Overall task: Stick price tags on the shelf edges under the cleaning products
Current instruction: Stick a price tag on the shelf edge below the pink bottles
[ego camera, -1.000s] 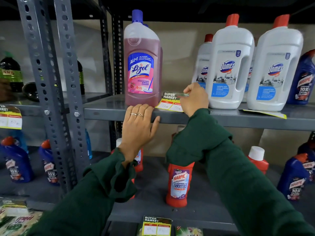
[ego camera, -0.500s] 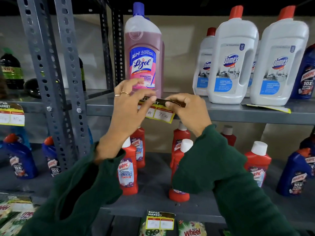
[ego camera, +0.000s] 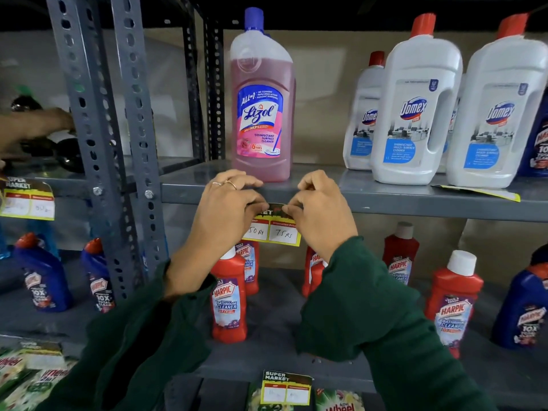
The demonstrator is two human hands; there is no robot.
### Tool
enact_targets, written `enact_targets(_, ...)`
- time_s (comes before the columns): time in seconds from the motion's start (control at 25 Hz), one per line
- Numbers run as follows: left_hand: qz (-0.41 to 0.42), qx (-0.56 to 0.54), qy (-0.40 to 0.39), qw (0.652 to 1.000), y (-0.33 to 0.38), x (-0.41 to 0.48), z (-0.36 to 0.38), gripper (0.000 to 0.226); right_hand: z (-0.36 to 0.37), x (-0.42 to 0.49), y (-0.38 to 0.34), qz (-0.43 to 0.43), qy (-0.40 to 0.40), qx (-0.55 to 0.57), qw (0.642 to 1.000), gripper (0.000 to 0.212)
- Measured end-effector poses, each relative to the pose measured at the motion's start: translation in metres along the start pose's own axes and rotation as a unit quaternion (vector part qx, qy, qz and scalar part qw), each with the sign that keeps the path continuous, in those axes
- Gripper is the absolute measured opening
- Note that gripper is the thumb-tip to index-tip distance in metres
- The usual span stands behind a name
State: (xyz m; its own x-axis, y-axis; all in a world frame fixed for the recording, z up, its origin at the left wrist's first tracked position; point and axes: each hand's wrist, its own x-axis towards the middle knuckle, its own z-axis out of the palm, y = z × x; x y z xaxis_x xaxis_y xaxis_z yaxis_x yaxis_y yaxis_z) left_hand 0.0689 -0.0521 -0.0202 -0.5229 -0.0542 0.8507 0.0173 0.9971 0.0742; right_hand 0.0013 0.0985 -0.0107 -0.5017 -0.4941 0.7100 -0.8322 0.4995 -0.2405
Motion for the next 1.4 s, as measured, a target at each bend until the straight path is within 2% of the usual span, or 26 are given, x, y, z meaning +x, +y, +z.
enact_targets(0.48, -0.012, 0.025, -0.007, 1.000, 0.005, 0.007, 0.000, 0.009, 0.001, 0.008, -0.013, 0.036, -0.008, -0.073, 0.997, 0.020)
enact_targets(0.68, -0.030, 0.012, -0.005, 0.999, 0.005, 0.012, -0.003, 0.013, 0.001, 0.016, -0.012, 0.059, 0.000, -0.036, 0.998, 0.021)
enact_targets(0.88, -0.044, -0.025, 0.006, 0.999, 0.003, 0.014, 0.001, 0.011, 0.003, 0.018, -0.013, 0.048, 0.028, -0.054, 0.997, 0.022)
enact_targets(1.04, -0.045, -0.051, 0.029, 0.997, 0.003, 0.007, 0.007, 0.021, 0.009, 0.017, -0.011, 0.049, 0.057, -0.033, 0.997, 0.022)
enact_targets(1.2, -0.052, -0.075, 0.069, 0.993, 0.001, 0.005, 0.013, 0.006, 0.010, 0.016, -0.008, 0.065, 0.085, 0.013, 0.994, 0.019)
enact_targets(1.32, -0.048, -0.086, 0.060, 0.993, -0.001, 0.009, 0.015, 0.012, 0.008, 0.017, -0.007, 0.061, 0.051, 0.037, 0.996, 0.032)
enact_targets(1.4, -0.017, -0.074, 0.059, 0.995, -0.001, 0.013, 0.017, 0.016, 0.007, 0.016, -0.007, 0.044, 0.022, -0.014, 0.999, 0.038)
